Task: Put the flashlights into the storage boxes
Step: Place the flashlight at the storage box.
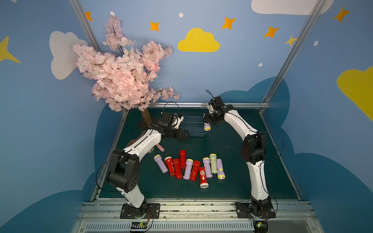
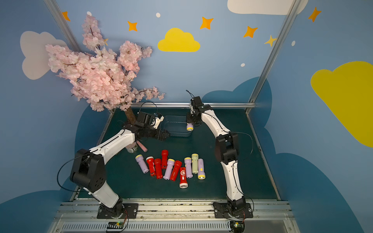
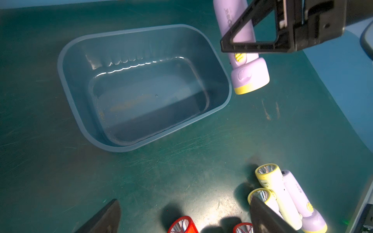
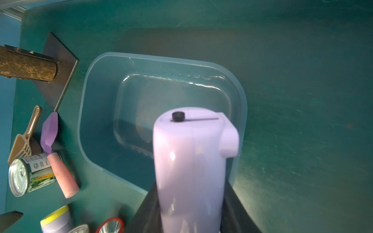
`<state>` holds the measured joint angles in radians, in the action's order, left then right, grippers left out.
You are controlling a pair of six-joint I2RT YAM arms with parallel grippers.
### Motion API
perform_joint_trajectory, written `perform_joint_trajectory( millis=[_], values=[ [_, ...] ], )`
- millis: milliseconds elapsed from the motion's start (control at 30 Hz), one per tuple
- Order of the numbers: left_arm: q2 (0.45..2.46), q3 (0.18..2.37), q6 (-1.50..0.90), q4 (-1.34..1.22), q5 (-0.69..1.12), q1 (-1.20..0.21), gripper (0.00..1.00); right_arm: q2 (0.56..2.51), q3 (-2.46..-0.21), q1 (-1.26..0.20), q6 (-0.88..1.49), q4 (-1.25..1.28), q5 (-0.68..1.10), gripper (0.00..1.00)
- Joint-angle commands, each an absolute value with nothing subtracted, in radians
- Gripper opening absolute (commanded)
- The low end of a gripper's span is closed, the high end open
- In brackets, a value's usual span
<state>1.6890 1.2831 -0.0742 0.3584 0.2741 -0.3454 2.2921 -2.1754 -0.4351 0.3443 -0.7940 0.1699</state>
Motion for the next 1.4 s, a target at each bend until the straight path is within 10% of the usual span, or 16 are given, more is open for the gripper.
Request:
perform_joint_trajectory(
  millis=[0,1367],
  values=[
    [1.696,1.301,-0.058,0.388,0.281,-0.334,0.99,2.328,-2.233,-0.437,0.360,-0.755,0.203,0.33],
    [1.903,1.456,-0.071,0.429,0.334,-0.246,0.99,2.567,-2.447,-0.396,0.263,-0.929,0.162,0.40]
  ],
)
